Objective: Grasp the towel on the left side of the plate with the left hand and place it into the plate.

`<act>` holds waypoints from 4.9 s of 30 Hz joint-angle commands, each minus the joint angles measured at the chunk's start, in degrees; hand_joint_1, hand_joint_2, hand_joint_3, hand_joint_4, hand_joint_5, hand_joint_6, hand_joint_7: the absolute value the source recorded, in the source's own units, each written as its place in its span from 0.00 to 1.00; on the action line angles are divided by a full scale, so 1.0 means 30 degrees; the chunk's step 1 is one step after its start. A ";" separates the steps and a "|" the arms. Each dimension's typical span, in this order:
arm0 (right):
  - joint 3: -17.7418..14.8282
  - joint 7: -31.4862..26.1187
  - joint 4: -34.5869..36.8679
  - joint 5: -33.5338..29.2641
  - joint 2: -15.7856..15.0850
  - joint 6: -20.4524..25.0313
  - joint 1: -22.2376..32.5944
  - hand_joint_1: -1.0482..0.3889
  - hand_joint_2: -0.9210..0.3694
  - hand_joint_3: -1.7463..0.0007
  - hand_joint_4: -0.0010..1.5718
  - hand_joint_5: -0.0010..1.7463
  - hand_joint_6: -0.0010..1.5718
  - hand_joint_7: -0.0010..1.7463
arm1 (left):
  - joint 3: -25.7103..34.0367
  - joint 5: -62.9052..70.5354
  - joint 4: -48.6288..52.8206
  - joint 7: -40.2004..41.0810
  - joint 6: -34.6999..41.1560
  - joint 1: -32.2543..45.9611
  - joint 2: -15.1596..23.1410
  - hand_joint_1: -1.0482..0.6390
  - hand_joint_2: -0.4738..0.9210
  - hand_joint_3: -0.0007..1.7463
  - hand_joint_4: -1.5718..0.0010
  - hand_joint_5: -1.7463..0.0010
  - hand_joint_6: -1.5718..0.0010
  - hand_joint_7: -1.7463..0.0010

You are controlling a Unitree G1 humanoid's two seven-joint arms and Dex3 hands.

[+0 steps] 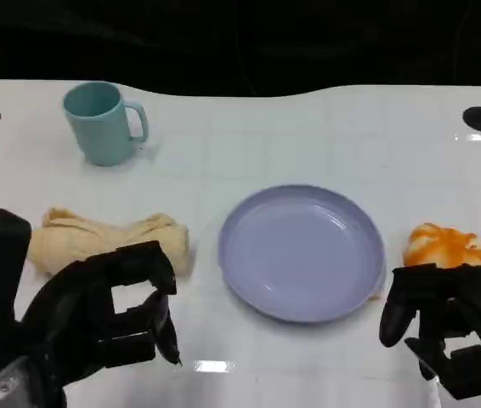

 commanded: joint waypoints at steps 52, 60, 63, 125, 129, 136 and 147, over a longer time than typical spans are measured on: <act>0.0520 -0.0235 -0.1237 -0.0411 0.0237 0.1244 -0.0161 0.75 0.25 0.41 0.44 0.97 0.43 0.83 | -0.9428 2.4730 0.9560 -0.3373 -1.4210 -0.7095 0.6970 0.29 0.96 0.00 0.82 0.89 0.82 1.00; 0.0566 -0.0256 -0.1434 -0.0443 0.0200 0.1383 -0.0104 0.75 0.25 0.41 0.44 0.97 0.43 0.83 | -1.1403 2.6437 1.6141 -0.2425 -1.5263 -0.9974 0.5183 0.28 0.96 0.00 0.74 0.90 0.77 0.99; 0.0587 -0.0277 -0.1456 -0.0492 0.0193 0.1295 -0.0050 0.75 0.25 0.41 0.44 0.97 0.43 0.82 | -1.1751 2.6422 1.8798 -0.2195 -1.5675 -1.0938 0.4536 0.28 0.97 0.01 0.75 0.91 0.77 0.99; 0.0942 -0.0451 -0.1144 -0.0455 0.0310 0.1111 -0.0200 0.75 0.26 0.40 0.44 0.96 0.44 0.82 | -1.1847 2.4244 1.6731 0.3741 -1.9746 -1.1514 -0.1130 0.51 0.68 0.56 0.44 0.00 0.60 0.00; 0.0969 -0.0441 -0.1167 -0.0500 0.0268 0.1043 -0.0196 0.74 0.26 0.39 0.45 0.97 0.44 0.82 | -1.2353 2.4564 1.7155 0.2738 -1.8868 -1.1904 -0.1708 0.51 0.75 0.48 0.44 0.00 0.59 0.04; 0.1002 -0.0404 -0.1220 -0.0456 0.0276 0.1056 -0.0191 0.74 0.27 0.38 0.45 0.96 0.44 0.82 | -1.2641 2.4275 1.7255 0.1033 -1.8176 -1.1946 -0.1852 0.48 0.92 0.22 0.61 0.15 0.47 0.87; 0.0827 -0.0329 -0.1356 -0.0322 0.0173 0.1300 -0.0172 0.74 0.27 0.39 0.44 0.95 0.43 0.81 | -1.2925 2.4895 1.6431 -0.0010 -1.7647 -1.1652 -0.1320 0.23 1.00 0.08 0.92 0.74 0.87 1.00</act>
